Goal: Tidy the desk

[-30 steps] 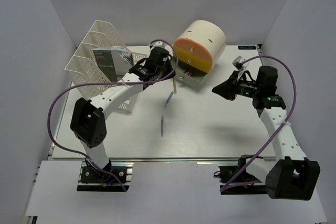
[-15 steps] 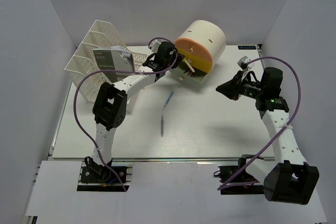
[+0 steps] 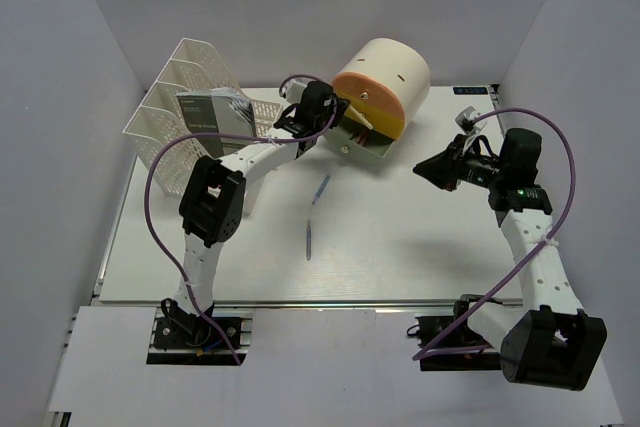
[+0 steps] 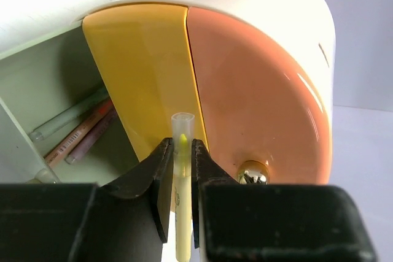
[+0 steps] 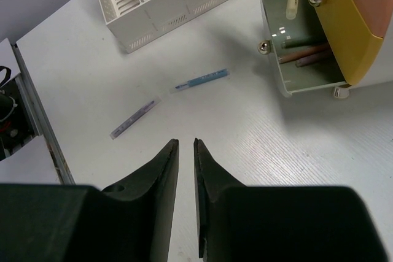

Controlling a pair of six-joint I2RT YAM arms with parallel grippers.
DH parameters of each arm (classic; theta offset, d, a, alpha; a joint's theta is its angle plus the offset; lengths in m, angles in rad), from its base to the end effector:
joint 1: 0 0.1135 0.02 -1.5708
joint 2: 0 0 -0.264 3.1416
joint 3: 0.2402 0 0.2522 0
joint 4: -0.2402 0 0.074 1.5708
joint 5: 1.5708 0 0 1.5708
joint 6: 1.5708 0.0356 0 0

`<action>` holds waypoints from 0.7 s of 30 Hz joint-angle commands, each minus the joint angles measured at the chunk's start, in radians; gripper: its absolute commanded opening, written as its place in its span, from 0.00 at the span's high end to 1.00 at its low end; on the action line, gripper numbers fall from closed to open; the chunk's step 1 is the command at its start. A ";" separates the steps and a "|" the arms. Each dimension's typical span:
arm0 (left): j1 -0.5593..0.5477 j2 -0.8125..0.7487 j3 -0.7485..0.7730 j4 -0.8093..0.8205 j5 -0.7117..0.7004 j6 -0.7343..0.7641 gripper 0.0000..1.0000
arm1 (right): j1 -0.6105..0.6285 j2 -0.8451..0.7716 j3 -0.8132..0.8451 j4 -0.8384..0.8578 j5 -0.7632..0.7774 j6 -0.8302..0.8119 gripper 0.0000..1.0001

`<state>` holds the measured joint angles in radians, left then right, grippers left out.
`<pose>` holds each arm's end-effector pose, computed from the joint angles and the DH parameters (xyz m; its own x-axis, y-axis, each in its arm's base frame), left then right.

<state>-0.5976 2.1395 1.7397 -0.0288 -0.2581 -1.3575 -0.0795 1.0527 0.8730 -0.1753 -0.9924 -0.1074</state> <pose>0.4265 -0.2793 0.2508 -0.4169 -0.8594 -0.2962 -0.2612 0.4254 -0.8665 0.2303 0.0116 0.3256 -0.2653 -0.0376 -0.9634 -0.7721 0.6068 0.1889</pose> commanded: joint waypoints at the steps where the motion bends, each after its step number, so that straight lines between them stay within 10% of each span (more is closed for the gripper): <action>1: -0.001 0.000 -0.011 0.021 -0.023 -0.012 0.76 | -0.009 -0.010 0.000 0.030 -0.025 0.002 0.78; 14: -0.001 0.017 -0.012 -0.007 0.000 -0.008 0.55 | -0.017 0.013 -0.003 0.020 -0.028 -0.005 0.77; 21: -0.001 -0.059 -0.037 0.021 0.084 0.121 0.66 | 0.000 0.027 0.007 -0.053 -0.072 -0.132 0.65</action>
<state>-0.5976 2.1773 1.7100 -0.0227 -0.2329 -1.3285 -0.0898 1.0714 0.8726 -0.1886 -1.0172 -0.1585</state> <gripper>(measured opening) 0.355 0.336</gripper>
